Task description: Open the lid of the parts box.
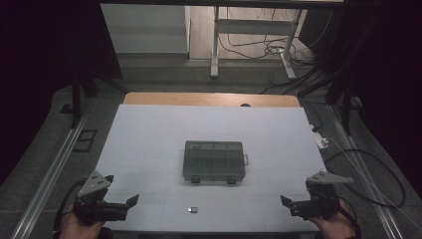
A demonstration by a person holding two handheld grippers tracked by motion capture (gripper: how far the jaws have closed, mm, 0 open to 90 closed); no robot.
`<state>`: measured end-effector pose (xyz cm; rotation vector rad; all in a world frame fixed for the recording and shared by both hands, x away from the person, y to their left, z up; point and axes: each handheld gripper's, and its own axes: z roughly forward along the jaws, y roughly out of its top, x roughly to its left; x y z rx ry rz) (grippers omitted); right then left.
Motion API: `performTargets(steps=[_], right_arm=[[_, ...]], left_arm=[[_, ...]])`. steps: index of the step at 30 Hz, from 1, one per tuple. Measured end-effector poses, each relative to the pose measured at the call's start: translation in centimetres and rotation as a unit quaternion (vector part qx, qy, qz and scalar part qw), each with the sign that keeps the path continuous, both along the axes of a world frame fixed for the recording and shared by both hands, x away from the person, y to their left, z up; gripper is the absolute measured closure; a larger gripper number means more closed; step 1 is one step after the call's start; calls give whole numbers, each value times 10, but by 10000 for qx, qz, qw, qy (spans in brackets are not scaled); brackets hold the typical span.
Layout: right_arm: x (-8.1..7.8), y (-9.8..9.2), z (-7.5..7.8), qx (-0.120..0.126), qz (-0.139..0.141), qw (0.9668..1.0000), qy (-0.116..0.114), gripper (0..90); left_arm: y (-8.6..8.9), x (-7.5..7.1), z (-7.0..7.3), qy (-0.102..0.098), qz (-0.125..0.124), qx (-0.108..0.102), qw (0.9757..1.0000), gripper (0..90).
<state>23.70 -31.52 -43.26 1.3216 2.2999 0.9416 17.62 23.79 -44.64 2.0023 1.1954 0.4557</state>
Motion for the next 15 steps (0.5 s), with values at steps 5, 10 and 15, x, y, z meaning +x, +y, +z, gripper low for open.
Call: performTargets(steps=[5, 10, 15], right_arm=[[0, 0, 0, -5, -25, 10000, 2, 0], [1, 0, 0, 10, -34, 10000, 19, 0], [0, 0, 0, 16, -28, 10000, 13, 0]], left_arm=[[0, 0, 0, -2, -16, -6, 10000, 0], [0, 0, 0, 8, -27, -23, 10000, 0], [-1, 0, 0, 12, -69, 57, 10000, 0]])
